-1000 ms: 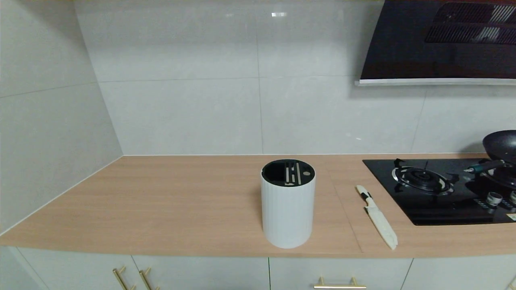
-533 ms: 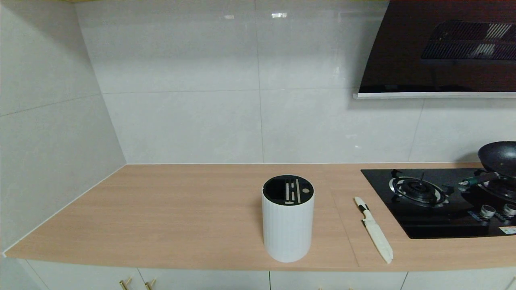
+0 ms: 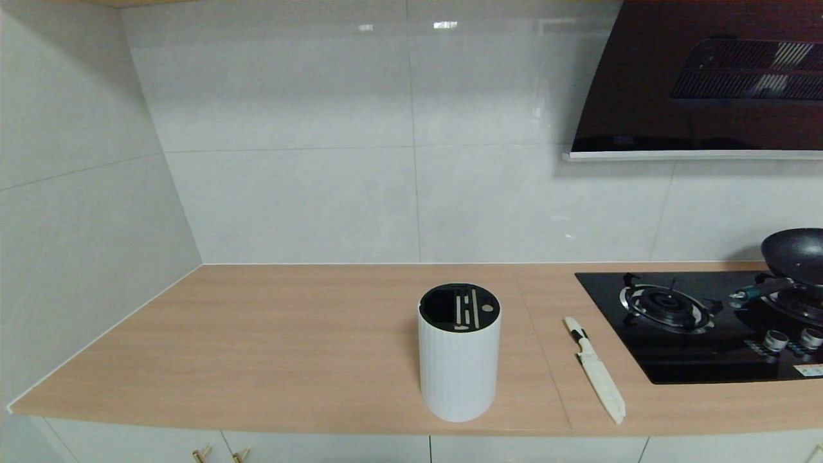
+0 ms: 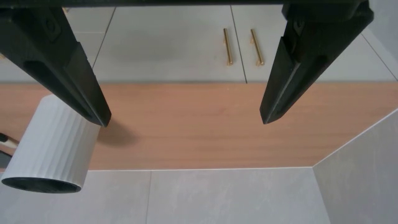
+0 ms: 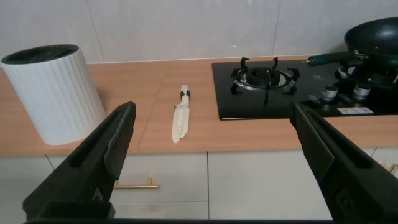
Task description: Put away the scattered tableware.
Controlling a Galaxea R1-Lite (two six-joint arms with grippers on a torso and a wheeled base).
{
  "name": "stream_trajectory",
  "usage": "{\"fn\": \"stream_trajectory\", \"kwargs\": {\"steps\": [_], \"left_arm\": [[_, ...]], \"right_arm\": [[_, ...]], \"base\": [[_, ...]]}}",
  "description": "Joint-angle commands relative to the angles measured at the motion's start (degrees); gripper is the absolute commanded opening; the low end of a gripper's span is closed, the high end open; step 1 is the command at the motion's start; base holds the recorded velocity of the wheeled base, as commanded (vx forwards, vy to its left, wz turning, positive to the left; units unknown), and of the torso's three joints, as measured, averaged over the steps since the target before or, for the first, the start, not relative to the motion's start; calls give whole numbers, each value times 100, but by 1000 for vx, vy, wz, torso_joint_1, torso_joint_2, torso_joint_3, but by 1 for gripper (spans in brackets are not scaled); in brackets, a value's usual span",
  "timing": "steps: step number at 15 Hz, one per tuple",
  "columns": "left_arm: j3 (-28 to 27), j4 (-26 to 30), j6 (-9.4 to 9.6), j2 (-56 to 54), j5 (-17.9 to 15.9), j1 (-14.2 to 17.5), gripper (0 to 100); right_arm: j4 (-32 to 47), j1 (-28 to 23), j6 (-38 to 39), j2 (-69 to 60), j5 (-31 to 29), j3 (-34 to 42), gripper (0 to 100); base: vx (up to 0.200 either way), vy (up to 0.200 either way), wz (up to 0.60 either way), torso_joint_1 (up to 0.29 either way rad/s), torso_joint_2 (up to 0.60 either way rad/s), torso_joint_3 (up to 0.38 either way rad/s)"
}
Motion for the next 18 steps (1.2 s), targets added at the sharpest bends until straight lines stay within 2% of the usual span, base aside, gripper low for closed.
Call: {"fn": "stream_trajectory", "kwargs": {"steps": [1,6,9,14,18], "left_arm": [[0,-7,2,0,-2,2,100],[0,2,11,0,-2,2,100],[0,-7,19,0,-2,2,100],[0,-7,19,0,-2,2,100],[0,-7,19,0,-2,2,100]], "right_arm": [[0,0,6,18,0,0,100],[0,0,-21,9,18,0,100],[35,176,146,510,308,-1169,100],[-79,554,155,4395,703,-1872,100],[-1151,704,146,7251,677,-2505,100]], "base": [[0,0,0,0,0,0],[0,0,0,0,0,0],[0,0,0,0,0,0],[0,0,0,0,0,0],[0,0,0,0,0,0]]}}
